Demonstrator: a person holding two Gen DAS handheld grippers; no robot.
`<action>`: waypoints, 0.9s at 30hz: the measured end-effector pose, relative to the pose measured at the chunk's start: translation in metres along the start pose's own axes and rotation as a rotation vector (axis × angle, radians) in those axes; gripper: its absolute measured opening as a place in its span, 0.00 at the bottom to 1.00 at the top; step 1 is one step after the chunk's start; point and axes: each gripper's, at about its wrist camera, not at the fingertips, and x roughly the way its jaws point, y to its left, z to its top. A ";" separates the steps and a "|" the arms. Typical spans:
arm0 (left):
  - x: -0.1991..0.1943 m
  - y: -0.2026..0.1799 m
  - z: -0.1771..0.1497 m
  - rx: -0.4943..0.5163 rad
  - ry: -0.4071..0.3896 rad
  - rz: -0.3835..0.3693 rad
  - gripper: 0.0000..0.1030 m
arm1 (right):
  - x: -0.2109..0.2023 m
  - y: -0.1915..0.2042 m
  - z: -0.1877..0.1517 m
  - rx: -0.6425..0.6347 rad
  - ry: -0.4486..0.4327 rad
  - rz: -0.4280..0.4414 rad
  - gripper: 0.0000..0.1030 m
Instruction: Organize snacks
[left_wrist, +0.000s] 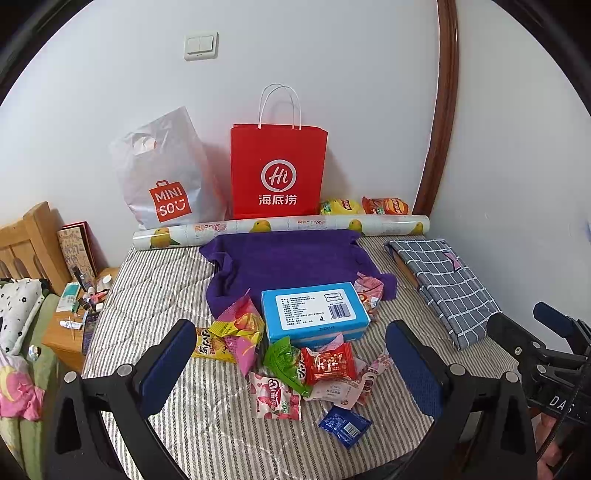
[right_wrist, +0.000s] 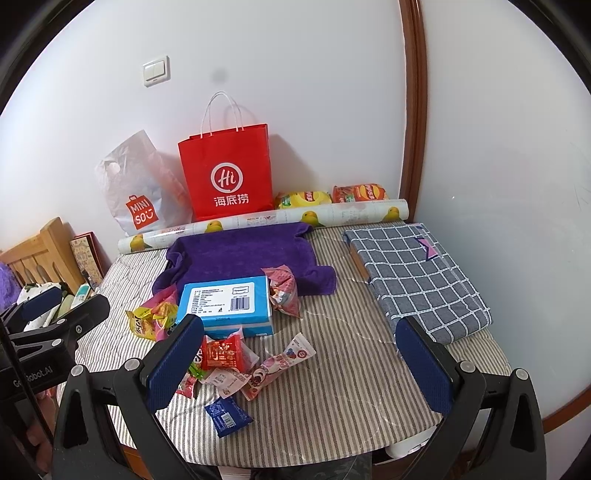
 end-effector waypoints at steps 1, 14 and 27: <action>0.000 0.000 0.000 0.000 0.000 0.000 1.00 | 0.000 0.000 0.000 0.001 0.000 0.001 0.99; 0.000 0.000 0.000 -0.001 -0.001 -0.001 1.00 | -0.002 0.004 -0.002 -0.003 -0.003 0.011 0.99; 0.019 0.007 -0.002 -0.026 0.038 0.002 1.00 | 0.013 0.001 -0.009 0.000 0.021 0.071 0.99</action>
